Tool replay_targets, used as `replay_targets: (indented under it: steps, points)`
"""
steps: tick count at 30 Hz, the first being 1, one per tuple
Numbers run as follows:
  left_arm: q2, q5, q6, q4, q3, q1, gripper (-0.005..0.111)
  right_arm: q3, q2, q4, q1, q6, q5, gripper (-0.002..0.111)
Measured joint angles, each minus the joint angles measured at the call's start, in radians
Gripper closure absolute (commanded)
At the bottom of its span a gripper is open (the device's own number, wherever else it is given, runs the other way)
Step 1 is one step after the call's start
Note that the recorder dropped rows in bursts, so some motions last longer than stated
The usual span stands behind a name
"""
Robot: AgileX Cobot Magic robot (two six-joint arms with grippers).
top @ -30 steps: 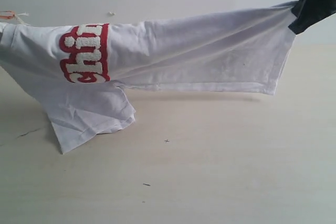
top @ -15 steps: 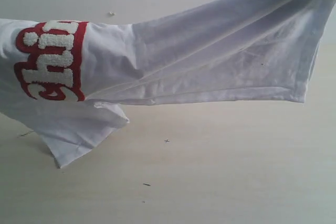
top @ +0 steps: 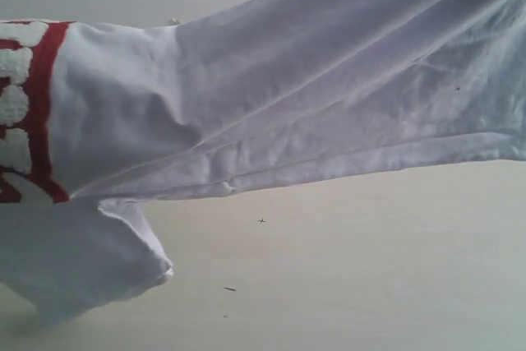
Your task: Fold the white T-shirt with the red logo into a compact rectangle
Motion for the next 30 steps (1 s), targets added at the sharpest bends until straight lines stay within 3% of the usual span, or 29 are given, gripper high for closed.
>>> replay_targets:
  steps: [7,10,13,23,27,30]
  points:
    - [0.031,0.041,0.012,0.0,-0.025,0.0,0.107,0.039,0.003,-0.007,0.0,0.035,0.033,0.108]
    - [0.16,0.112,0.018,0.0,0.005,0.0,0.107,0.145,0.102,-0.057,0.0,0.047,0.076,0.108]
    - [0.274,0.096,0.038,0.0,0.036,0.0,0.107,0.197,0.208,-0.103,0.0,0.038,0.076,0.108]
    - [0.743,-0.537,0.048,0.062,0.075,0.0,0.107,0.206,0.563,-0.128,0.0,0.028,-0.438,0.108]
    - [0.857,-0.676,0.048,0.073,0.075,0.0,0.106,0.206,0.648,-0.159,0.0,0.025,-0.547,0.096]
    - [0.919,-0.759,0.048,0.077,0.075,0.008,0.095,0.197,0.691,-0.165,0.0,0.025,-0.61,0.081]
